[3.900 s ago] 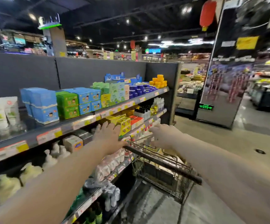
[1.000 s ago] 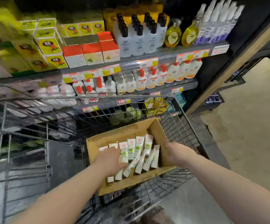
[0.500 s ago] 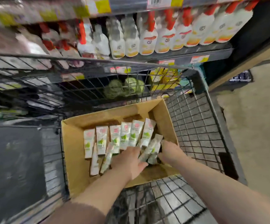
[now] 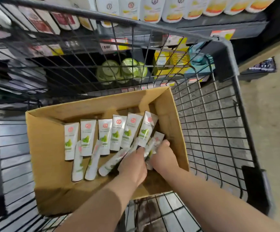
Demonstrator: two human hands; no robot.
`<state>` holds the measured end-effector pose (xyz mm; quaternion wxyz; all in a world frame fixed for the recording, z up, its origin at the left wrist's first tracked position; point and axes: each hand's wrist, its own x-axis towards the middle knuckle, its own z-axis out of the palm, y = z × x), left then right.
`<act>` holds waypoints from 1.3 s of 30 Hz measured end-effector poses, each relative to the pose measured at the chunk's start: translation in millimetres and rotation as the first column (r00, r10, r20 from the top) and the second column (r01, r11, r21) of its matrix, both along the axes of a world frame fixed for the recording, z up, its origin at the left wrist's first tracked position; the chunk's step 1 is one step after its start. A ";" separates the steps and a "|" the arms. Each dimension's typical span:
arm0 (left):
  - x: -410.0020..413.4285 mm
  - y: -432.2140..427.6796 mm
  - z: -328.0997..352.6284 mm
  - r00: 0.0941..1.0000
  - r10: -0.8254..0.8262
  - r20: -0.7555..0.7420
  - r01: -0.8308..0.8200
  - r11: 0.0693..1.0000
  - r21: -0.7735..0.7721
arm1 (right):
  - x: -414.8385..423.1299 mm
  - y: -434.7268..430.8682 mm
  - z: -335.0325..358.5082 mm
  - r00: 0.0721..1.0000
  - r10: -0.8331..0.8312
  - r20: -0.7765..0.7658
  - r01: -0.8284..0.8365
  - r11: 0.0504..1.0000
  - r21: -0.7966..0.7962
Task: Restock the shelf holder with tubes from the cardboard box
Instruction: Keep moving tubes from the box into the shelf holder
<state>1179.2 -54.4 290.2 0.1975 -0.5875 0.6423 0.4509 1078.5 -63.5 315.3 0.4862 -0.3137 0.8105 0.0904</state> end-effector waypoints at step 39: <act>85.3 -26.2 198.0 0.506 0.756 -0.414 -0.803 0.589 0.095 | 28.0 -50.0 211.5 0.913 0.230 0.336 -0.035 0.866 -0.499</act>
